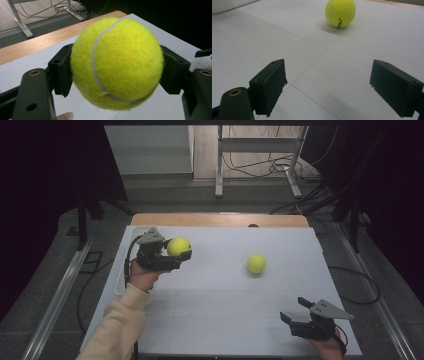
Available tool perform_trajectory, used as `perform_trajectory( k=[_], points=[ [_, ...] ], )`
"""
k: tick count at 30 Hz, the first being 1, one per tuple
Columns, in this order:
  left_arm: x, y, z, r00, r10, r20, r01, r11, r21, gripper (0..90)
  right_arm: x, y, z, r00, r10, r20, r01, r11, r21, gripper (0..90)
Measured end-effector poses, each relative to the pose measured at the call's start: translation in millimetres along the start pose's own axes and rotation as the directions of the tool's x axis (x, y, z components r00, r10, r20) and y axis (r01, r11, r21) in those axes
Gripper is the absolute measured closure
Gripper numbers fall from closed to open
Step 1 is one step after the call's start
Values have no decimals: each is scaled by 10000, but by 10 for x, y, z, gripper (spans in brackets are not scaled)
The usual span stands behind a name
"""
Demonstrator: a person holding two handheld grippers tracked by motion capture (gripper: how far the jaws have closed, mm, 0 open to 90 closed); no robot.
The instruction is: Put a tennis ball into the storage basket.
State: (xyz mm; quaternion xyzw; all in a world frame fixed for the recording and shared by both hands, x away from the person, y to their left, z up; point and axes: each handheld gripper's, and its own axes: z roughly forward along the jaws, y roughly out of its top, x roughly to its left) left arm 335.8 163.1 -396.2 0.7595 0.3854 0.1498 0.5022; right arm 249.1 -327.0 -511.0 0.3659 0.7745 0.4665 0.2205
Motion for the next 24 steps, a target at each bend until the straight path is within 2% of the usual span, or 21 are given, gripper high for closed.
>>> perform_trajectory(
  k=[10,15,24],
  points=[
    [93,41,-62,9994,-51,-334,51,10000,0,266,-1,0,4,10000,-3,25,3,10000,13,138],
    [169,56,-91,9991,-142,-409,141,9999,-20,266,-6,0,0,9999,22,99,-21,10000,-22,139],
    [314,90,-151,9963,-291,-813,292,9996,-7,266,-7,1,1,9999,40,120,-40,10000,-40,139]
  ],
)
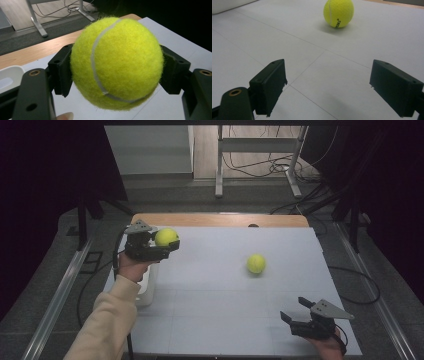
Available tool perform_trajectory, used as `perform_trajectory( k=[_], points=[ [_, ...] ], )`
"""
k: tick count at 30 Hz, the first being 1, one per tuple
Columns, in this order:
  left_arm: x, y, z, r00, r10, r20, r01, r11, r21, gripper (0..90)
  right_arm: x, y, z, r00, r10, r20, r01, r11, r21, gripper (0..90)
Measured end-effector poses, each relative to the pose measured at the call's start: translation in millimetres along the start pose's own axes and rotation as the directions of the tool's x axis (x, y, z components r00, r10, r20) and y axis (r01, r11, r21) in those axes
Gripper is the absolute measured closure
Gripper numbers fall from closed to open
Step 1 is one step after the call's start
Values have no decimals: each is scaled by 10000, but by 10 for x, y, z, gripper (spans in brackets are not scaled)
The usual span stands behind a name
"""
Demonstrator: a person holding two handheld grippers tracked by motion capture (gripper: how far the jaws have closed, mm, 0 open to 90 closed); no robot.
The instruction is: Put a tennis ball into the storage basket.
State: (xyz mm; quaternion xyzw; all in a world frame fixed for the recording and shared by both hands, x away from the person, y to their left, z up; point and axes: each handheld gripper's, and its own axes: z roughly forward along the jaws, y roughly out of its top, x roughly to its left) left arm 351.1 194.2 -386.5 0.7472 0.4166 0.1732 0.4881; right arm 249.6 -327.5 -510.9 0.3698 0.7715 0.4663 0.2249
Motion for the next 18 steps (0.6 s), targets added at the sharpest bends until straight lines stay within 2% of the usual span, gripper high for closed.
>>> perform_trajectory(
  k=[18],
  points=[
    [264,-4,-15,9969,-386,-691,392,9992,65,265,-1,0,2,10000,21,17,-21,10000,-8,139]
  ],
)
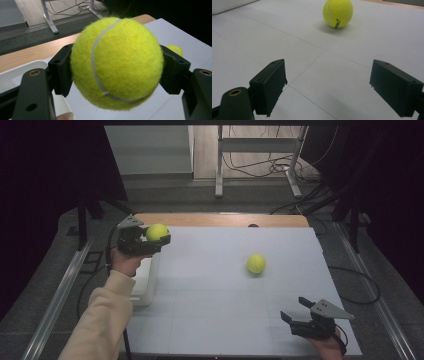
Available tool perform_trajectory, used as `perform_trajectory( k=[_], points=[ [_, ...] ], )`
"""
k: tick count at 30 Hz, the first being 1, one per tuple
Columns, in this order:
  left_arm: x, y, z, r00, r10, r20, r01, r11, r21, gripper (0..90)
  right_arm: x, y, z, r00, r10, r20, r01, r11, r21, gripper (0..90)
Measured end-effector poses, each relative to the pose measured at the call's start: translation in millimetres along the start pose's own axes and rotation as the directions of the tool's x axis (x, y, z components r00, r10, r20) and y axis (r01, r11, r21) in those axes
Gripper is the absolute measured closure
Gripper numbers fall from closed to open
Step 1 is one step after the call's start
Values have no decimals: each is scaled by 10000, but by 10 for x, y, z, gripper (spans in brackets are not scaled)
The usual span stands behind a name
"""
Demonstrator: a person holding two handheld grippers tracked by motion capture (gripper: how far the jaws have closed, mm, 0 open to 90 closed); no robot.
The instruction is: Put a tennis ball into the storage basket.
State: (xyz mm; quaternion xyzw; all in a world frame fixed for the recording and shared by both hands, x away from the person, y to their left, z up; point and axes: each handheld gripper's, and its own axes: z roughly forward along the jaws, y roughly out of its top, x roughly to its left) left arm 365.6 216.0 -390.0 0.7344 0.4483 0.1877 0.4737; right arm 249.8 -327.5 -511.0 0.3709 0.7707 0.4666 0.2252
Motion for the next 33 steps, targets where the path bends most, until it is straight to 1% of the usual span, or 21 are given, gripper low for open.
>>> perform_trajectory(
  k=[4,12,16,26,30,33],
  points=[
    [54,18,11,9999,-36,-160,37,10000,77,265,2,0,1,10000,-9,8,9,10000,14,139],
    [109,47,34,9993,-80,-356,84,9999,115,266,3,1,0,10000,-5,-7,5,10000,3,140],
    [161,47,69,9986,-126,-512,138,9996,237,266,0,0,1,10000,1,-13,-1,10000,5,140],
    [301,45,80,9949,-443,-910,475,9983,334,266,-1,-1,3,10000,4,-23,-4,10000,16,140],
    [332,50,75,9940,-412,-1014,456,9981,411,266,-2,-2,1,10000,-5,-25,5,10000,12,140],
    [376,57,68,9921,-506,-1151,562,9974,454,266,-3,-2,3,10000,16,-26,-16,10000,19,140]
  ],
)
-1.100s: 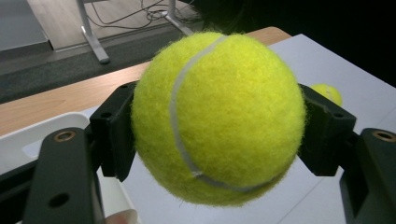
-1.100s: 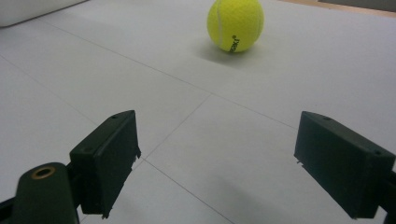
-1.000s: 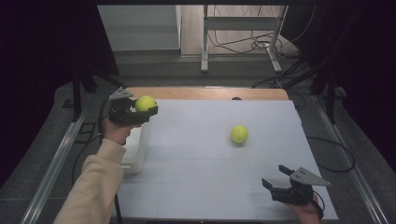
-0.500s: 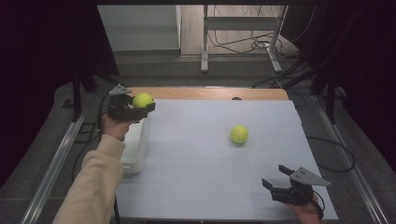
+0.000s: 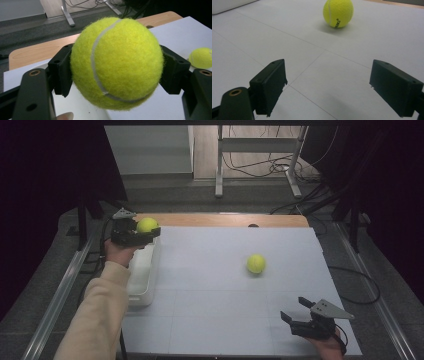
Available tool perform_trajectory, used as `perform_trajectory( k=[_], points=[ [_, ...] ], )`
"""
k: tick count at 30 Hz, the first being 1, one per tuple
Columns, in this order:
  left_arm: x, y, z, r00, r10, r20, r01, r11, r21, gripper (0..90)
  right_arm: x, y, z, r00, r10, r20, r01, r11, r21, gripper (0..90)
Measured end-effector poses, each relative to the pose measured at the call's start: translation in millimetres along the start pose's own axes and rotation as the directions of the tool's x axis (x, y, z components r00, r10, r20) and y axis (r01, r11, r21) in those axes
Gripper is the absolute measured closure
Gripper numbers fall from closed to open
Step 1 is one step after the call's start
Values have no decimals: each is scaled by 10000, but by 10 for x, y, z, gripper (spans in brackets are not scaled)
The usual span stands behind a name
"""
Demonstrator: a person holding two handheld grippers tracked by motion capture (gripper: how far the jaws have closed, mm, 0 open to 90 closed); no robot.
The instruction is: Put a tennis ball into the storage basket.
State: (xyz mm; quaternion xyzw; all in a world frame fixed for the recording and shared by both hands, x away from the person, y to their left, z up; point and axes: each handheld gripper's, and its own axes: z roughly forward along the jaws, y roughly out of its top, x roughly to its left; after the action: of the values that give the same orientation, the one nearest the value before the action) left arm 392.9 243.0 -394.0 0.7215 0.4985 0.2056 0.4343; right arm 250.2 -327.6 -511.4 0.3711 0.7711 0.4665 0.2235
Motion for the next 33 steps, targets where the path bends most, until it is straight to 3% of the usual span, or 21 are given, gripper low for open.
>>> perform_trajectory(
  k=[11,17,25,33],
  points=[
    [134,-39,53,9993,-135,-339,149,9990,417,265,2,0,-1,10000,-19,6,19,10000,15,141],
    [140,-45,97,9990,-44,-444,71,9981,611,265,3,0,-1,10000,-23,20,23,10000,18,141],
    [242,-91,189,9965,-208,-812,295,9937,1085,265,-2,-3,-4,10000,3,-15,-3,10000,-3,141],
    [311,-138,257,9953,-328,-916,458,9887,1427,265,0,-3,0,10000,-34,10,34,10000,41,141]
  ],
)
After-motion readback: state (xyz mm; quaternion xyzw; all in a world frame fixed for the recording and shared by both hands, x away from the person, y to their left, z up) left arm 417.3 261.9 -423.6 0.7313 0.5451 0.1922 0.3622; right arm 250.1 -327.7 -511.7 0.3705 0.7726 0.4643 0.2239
